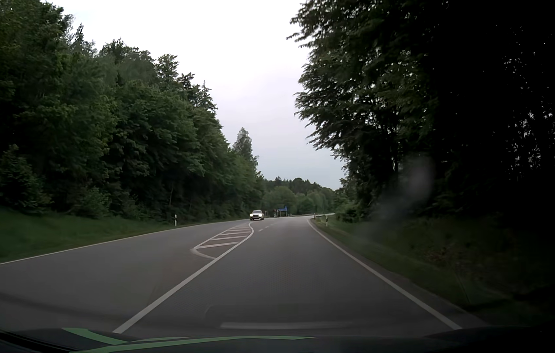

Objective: Follow the waypoints while adhering to traffic rules and regulations

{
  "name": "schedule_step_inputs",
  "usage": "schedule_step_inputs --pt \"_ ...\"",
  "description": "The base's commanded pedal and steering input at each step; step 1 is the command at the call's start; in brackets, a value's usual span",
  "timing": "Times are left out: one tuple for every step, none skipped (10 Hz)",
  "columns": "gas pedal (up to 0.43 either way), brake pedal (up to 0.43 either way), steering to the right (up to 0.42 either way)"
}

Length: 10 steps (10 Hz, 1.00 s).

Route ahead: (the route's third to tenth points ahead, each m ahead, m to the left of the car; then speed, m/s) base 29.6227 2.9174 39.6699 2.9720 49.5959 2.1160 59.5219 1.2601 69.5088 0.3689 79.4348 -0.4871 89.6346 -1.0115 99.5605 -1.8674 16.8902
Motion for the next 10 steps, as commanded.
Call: schedule_step_inputs --pt "0.079 0.000 0.010" --pt "0.079 0.000 0.009" --pt "0.079 0.000 0.009" --pt "0.079 0.000 0.007" --pt "0.079 0.000 0.006" --pt "0.079 0.000 0.006" --pt "0.079 0.000 0.006" --pt "0.079 0.000 0.006" --pt "0.079 0.000 0.006" --pt "0.079 0.000 0.006"
